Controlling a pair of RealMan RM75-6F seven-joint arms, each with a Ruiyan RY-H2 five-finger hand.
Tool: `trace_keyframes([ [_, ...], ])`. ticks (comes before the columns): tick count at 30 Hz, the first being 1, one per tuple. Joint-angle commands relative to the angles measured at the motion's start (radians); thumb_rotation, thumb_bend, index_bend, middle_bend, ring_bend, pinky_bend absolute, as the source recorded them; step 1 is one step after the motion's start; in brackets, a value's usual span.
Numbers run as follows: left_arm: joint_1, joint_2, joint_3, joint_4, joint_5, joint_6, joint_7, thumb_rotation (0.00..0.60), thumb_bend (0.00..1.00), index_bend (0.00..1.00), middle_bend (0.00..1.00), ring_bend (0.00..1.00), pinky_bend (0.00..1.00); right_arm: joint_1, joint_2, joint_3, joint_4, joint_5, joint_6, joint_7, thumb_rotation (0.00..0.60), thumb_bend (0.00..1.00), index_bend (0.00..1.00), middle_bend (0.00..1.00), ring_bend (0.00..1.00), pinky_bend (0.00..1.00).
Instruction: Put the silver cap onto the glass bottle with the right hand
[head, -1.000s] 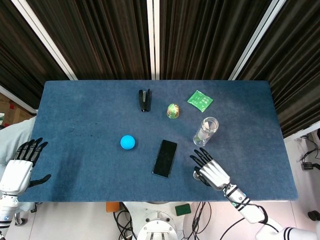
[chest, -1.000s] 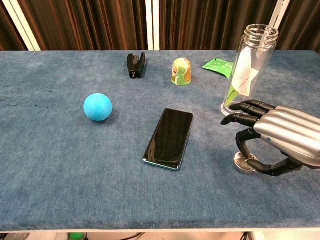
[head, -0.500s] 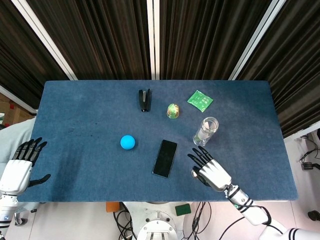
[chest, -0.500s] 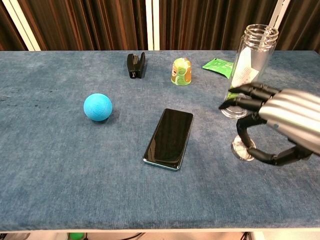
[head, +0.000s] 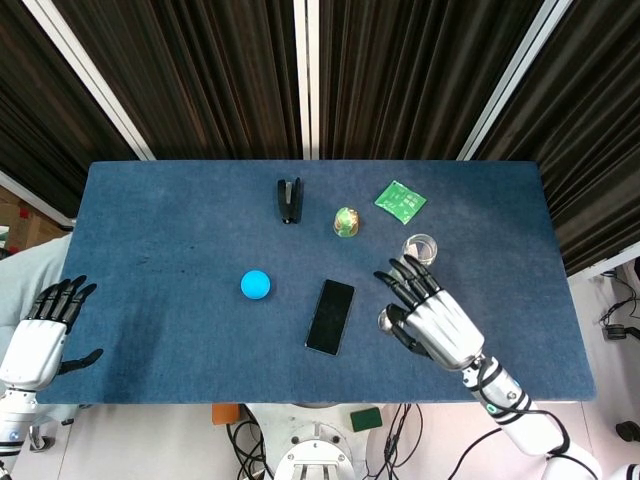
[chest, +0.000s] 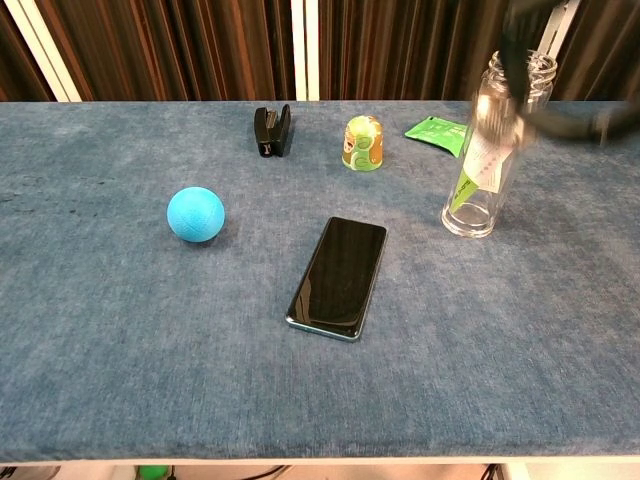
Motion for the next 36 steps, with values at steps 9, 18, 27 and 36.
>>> trace_keyframes([
  [9, -0.006, 0.013, -0.003, -0.016, 0.001, -0.003, 0.006, 0.600, 0.05, 0.10, 0.05, 0.01, 0.09, 0.177, 0.235, 0.232, -0.165, 0.621, -0.174, -0.205, 0.600, 0.41, 0.67, 0.10, 0.00, 0.00],
  [18, -0.011, 0.012, -0.003, -0.024, -0.009, -0.021, 0.014, 0.600, 0.05, 0.10, 0.05, 0.01, 0.09, 0.334, 0.269, 0.265, -0.155, 0.994, -0.208, -0.332, 0.600, 0.41, 0.67, 0.09, 0.00, 0.00],
  [27, -0.012, 0.015, -0.005, -0.025, -0.016, -0.027, 0.014, 0.600, 0.05, 0.10, 0.05, 0.01, 0.09, 0.411, 0.244, 0.230, -0.093, 1.109, -0.237, -0.335, 0.600, 0.41, 0.68, 0.09, 0.00, 0.00],
  [36, -0.017, 0.012, -0.003, -0.017, -0.020, -0.039, 0.004, 0.600, 0.05, 0.10, 0.05, 0.01, 0.09, 0.437, 0.208, 0.187, -0.052, 1.108, -0.239, -0.309, 0.600, 0.41, 0.68, 0.09, 0.00, 0.00],
])
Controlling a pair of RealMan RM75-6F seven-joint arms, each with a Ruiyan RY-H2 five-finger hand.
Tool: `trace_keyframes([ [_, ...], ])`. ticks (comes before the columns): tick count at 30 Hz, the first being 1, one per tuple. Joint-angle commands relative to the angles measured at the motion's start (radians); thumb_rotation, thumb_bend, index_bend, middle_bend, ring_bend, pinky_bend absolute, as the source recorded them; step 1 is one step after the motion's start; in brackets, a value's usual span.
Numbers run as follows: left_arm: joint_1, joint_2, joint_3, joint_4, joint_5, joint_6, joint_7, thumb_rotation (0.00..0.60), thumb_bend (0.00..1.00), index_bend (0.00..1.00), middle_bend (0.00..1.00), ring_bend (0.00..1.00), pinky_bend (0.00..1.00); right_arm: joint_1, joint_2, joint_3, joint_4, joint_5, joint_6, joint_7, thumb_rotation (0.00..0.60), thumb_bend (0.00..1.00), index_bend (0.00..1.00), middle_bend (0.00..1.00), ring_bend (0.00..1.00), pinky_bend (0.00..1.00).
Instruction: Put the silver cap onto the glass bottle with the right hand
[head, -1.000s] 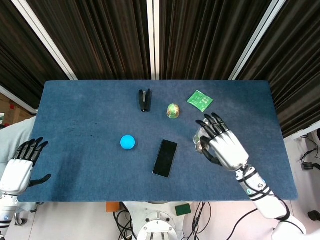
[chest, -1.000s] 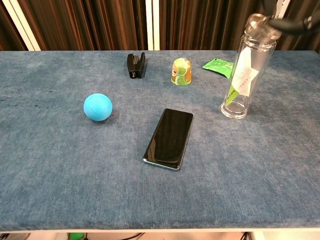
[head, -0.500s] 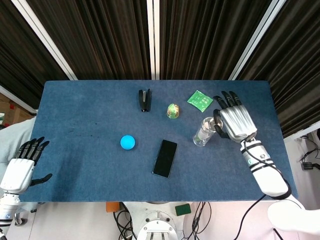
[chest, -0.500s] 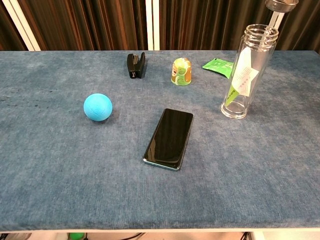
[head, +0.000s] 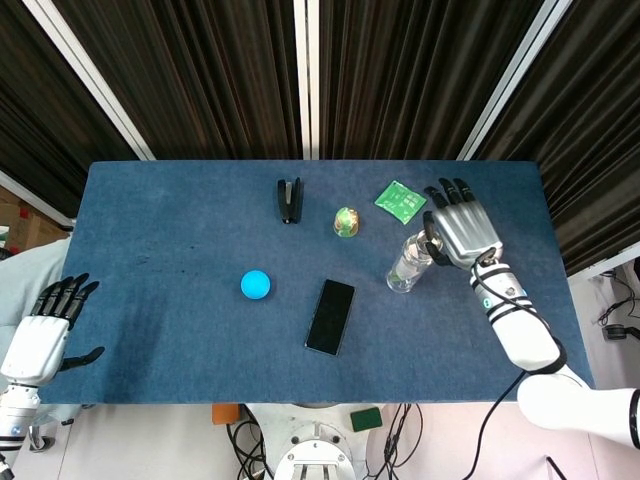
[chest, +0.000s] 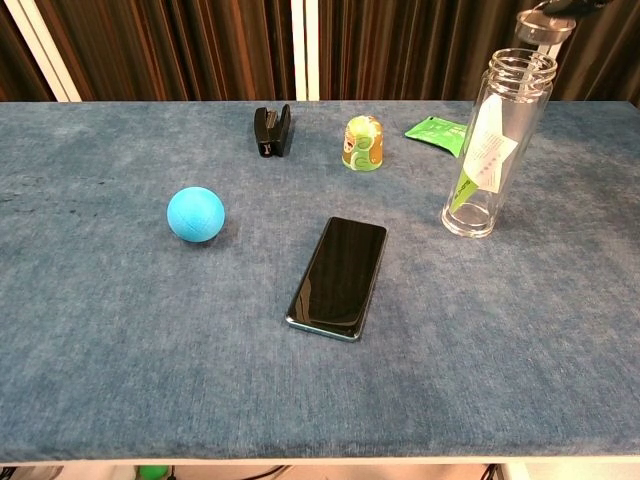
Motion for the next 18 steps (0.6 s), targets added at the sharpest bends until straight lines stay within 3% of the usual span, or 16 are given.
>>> trace_keyframes([
  [1, 0.001, -0.001, 0.000, 0.002, 0.000, 0.001, 0.000, 0.600, 0.05, 0.10, 0.05, 0.01, 0.09, 0.006, -0.010, -0.011, 0.011, -0.003, 0.003, 0.006, 0.600, 0.41, 0.68, 0.09, 0.00, 0.00],
  [18, 0.005, -0.001, 0.001, 0.007, -0.004, 0.005, -0.004, 0.600, 0.05, 0.10, 0.05, 0.01, 0.09, 0.026, -0.029, -0.051, 0.032, -0.027, 0.013, 0.047, 0.600, 0.41, 0.66, 0.09, 0.00, 0.00],
])
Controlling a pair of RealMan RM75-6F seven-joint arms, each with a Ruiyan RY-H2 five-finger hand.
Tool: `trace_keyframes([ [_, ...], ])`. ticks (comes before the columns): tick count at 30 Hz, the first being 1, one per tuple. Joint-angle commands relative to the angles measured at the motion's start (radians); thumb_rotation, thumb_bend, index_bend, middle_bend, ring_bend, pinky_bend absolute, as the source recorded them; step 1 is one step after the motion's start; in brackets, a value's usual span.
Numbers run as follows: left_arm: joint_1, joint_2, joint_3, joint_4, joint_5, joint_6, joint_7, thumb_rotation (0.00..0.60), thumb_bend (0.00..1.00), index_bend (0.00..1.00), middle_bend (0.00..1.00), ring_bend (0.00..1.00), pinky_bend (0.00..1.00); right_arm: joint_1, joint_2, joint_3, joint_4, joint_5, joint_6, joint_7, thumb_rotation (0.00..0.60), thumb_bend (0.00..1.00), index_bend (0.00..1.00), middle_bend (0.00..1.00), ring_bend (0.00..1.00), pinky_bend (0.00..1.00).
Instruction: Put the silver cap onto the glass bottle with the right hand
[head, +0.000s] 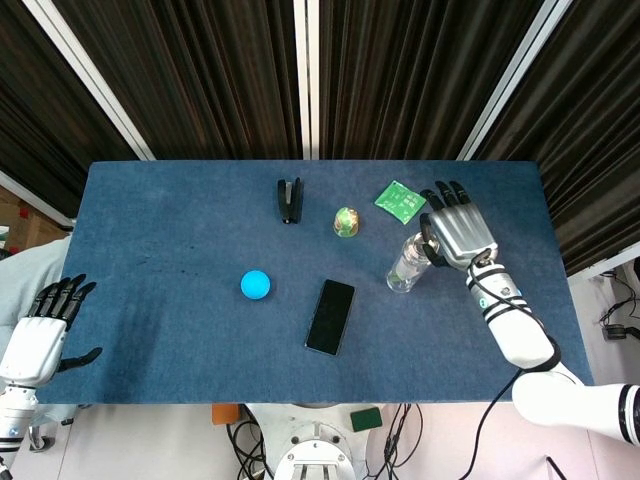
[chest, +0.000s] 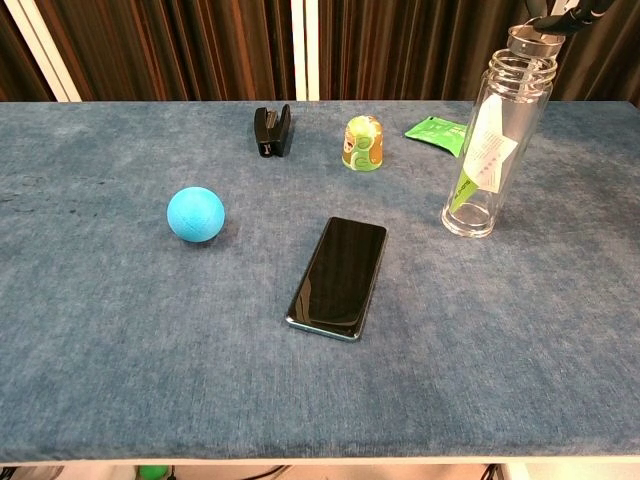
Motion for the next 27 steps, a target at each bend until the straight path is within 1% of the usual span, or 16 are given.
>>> trace_keyframes([
  [1, 0.000, 0.000, 0.000, 0.000, 0.000, -0.001, -0.001, 0.600, 0.05, 0.10, 0.05, 0.01, 0.09, 0.002, -0.002, -0.005, 0.003, -0.002, 0.000, 0.005, 0.600, 0.41, 0.66, 0.09, 0.00, 0.00],
  [4, 0.001, 0.001, 0.000, 0.000, -0.001, 0.001, 0.000, 0.600, 0.05, 0.10, 0.05, 0.01, 0.09, 0.004, -0.002, -0.009, 0.008, -0.004, -0.004, 0.012, 0.600, 0.39, 0.63, 0.09, 0.00, 0.00],
  [6, 0.003, 0.002, 0.000, 0.000, -0.002, 0.002, -0.001, 0.600, 0.05, 0.10, 0.05, 0.01, 0.09, 0.007, 0.002, -0.013, 0.007, -0.006, -0.012, 0.016, 0.600, 0.37, 0.56, 0.08, 0.00, 0.00],
  [12, 0.003, 0.001, 0.001, 0.001, -0.003, 0.001, -0.001, 0.600, 0.06, 0.10, 0.05, 0.01, 0.09, 0.022, 0.032, -0.024, -0.007, 0.010, -0.057, 0.022, 0.600, 0.28, 0.17, 0.02, 0.00, 0.00],
  [15, 0.003, 0.000, 0.001, 0.002, -0.003, 0.001, -0.002, 0.600, 0.05, 0.10, 0.05, 0.01, 0.09, 0.017, 0.035, -0.016, -0.011, -0.017, -0.045, 0.049, 0.600, 0.26, 0.04, 0.00, 0.00, 0.00],
  [18, 0.004, 0.001, 0.001, 0.003, -0.002, 0.002, -0.002, 0.600, 0.05, 0.10, 0.05, 0.01, 0.09, 0.001, 0.042, -0.008, -0.017, -0.059, -0.036, 0.088, 0.600, 0.26, 0.00, 0.00, 0.00, 0.00],
  [23, 0.004, 0.001, 0.000, 0.002, 0.000, 0.005, -0.002, 0.600, 0.05, 0.10, 0.05, 0.01, 0.09, -0.022, 0.064, -0.008, -0.032, -0.109, -0.035, 0.129, 0.600, 0.26, 0.00, 0.00, 0.00, 0.00],
  [27, 0.005, 0.001, 0.001, 0.000, 0.001, 0.005, -0.001, 0.600, 0.05, 0.10, 0.05, 0.01, 0.09, -0.058, 0.089, -0.002, -0.051, -0.173, -0.030, 0.196, 0.600, 0.26, 0.00, 0.00, 0.00, 0.00],
])
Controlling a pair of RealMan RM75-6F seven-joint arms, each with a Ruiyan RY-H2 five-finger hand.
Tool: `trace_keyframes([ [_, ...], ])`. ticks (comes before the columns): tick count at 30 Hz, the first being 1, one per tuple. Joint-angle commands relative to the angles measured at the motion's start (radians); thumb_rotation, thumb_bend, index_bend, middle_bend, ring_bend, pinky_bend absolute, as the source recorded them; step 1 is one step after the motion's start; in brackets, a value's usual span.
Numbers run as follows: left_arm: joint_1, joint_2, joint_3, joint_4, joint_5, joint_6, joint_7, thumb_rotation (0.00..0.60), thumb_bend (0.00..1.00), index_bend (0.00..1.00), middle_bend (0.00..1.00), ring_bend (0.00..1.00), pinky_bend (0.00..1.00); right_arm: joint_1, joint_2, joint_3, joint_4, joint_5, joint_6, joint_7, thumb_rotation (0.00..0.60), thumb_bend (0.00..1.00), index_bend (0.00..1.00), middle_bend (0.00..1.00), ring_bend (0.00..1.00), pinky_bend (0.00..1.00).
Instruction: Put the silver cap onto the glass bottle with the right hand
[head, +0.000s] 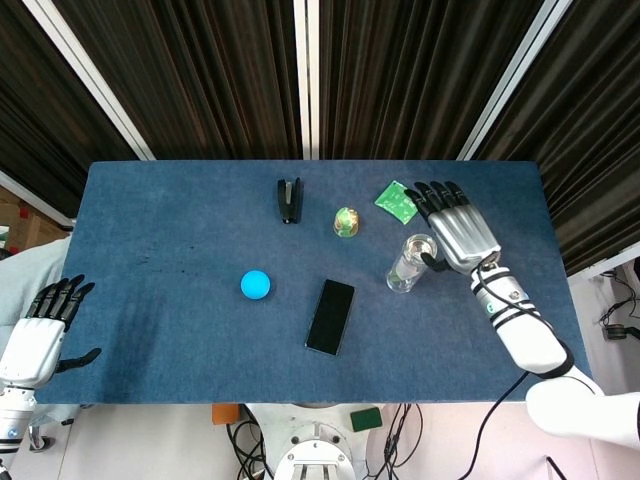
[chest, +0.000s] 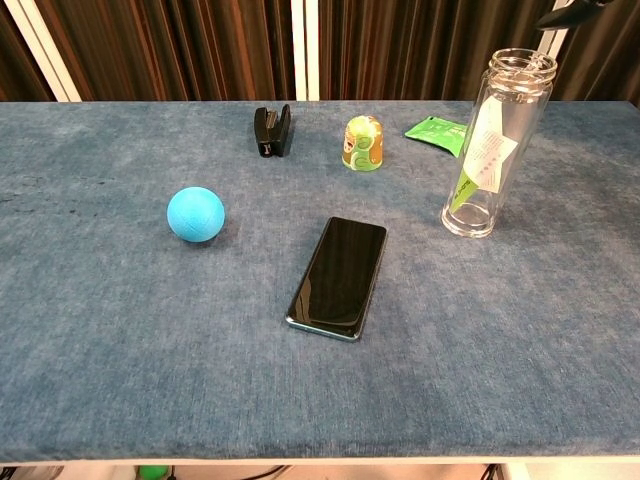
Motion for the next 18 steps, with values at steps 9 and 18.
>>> trace_keyframes([
  [9, 0.010, 0.004, -0.007, 0.004, 0.002, 0.029, -0.012, 0.600, 0.05, 0.10, 0.05, 0.01, 0.09, -0.367, 0.086, -0.155, -0.056, -0.607, 0.249, 0.266, 0.600, 0.27, 0.00, 0.00, 0.00, 0.00],
  [18, 0.006, 0.005, -0.012, -0.014, 0.018, 0.041, 0.015, 0.600, 0.05, 0.10, 0.05, 0.01, 0.09, -0.763, -0.231, -0.338, 0.533, -0.959, 0.691, 0.512, 0.600, 0.27, 0.00, 0.00, 0.00, 0.00],
])
